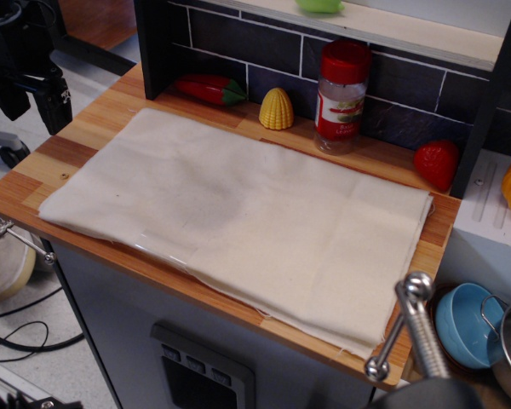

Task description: Fold cloth in half

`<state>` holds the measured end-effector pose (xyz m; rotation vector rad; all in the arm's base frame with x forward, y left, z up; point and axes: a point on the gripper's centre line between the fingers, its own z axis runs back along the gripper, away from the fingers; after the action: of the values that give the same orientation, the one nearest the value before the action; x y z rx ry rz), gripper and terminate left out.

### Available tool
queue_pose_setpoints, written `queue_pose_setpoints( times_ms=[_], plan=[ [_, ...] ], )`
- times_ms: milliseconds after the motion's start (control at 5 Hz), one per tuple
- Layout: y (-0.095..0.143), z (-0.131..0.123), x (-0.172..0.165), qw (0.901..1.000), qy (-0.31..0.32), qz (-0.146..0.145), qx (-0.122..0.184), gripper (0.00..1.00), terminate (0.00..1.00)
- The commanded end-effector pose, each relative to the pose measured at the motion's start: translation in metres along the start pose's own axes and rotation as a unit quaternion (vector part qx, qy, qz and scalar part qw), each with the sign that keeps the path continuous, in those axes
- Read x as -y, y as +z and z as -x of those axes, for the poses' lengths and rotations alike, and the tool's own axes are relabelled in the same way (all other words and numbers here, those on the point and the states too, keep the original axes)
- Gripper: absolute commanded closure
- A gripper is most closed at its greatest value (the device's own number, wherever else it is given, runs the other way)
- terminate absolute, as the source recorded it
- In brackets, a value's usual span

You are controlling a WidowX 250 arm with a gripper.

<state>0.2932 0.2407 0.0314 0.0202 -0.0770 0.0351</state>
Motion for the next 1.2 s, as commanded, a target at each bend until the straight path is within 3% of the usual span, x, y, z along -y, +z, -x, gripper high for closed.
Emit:
queue_pose_setpoints(
  times_ms=[0, 400, 1000],
  plan=[
    [0.000, 0.000, 0.000, 1.0000, 0.000, 0.000, 0.000, 0.00, 0.00],
    [0.013, -0.002, 0.029, 0.9994, 0.011, 0.032, 0.002, 0.00, 0.00],
    [-0.013, -0.005, 0.057, 0.9986, 0.018, 0.031, 0.038, 0.00, 0.00]
  ],
)
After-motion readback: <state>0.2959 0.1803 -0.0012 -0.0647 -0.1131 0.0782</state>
